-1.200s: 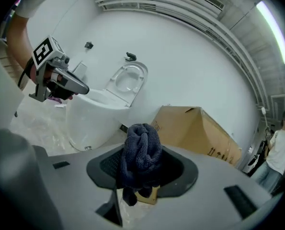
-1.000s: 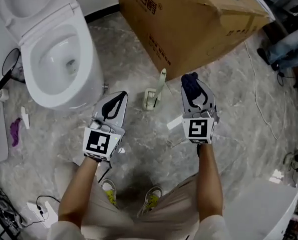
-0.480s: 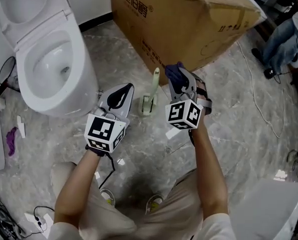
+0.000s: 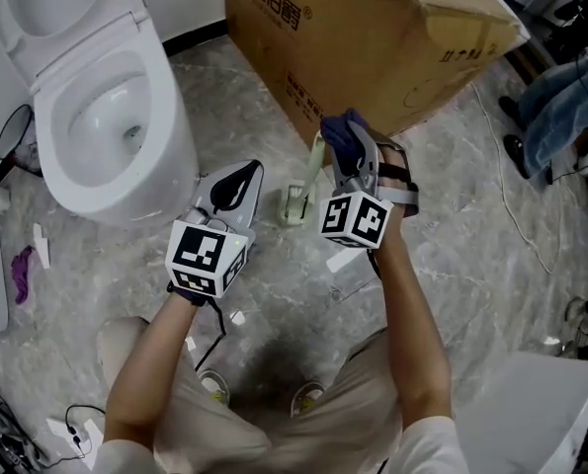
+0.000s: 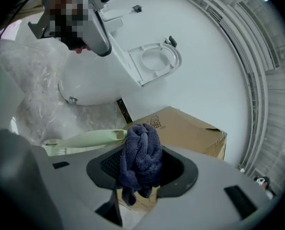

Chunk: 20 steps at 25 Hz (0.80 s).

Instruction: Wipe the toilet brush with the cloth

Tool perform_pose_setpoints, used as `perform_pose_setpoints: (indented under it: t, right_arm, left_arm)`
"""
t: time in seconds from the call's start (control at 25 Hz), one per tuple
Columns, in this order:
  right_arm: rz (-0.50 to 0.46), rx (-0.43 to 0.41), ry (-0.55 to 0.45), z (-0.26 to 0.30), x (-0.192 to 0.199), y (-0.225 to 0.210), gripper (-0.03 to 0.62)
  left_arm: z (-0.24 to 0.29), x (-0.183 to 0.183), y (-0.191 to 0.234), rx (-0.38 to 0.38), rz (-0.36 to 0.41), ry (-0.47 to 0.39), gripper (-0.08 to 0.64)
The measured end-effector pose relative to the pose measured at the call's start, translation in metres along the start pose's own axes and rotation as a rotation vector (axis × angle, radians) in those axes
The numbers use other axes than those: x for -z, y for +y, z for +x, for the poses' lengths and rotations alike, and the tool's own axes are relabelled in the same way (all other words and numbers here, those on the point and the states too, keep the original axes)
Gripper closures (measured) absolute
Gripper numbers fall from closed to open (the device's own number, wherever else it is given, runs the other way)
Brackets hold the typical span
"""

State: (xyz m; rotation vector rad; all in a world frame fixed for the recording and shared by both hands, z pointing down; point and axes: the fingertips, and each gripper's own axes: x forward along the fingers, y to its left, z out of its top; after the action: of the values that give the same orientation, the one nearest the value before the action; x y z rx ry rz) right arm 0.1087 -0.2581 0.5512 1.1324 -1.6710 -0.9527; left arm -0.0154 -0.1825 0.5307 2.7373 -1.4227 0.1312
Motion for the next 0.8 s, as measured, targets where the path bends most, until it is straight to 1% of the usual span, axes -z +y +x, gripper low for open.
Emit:
perform_pose_setpoints:
  t: [0.16,0.4,0.56,0.8]
  right_arm:
    - [-0.089,-0.003,0.013,-0.001,-0.002,0.008,0.419]
    - [-0.151,-0.024,0.023,-0.007,-0.004,0.021,0.417]
    - [-0.173,-0.05,0.032,-0.012,0.0,0.032,0.418]
    - [-0.181,-0.074,0.037,-0.02,0.005,0.04,0.417]
  left_arm:
    - [0.001,0.007,-0.003,0.019,0.019,0.019,0.558]
    - [0.004,0.011,-0.003,0.028,0.016,0.029,0.558]
    - [0.006,0.013,-0.003,0.034,0.016,0.031,0.558]
    - [0.009,0.014,-0.005,0.039,-0.02,0.02,0.558]
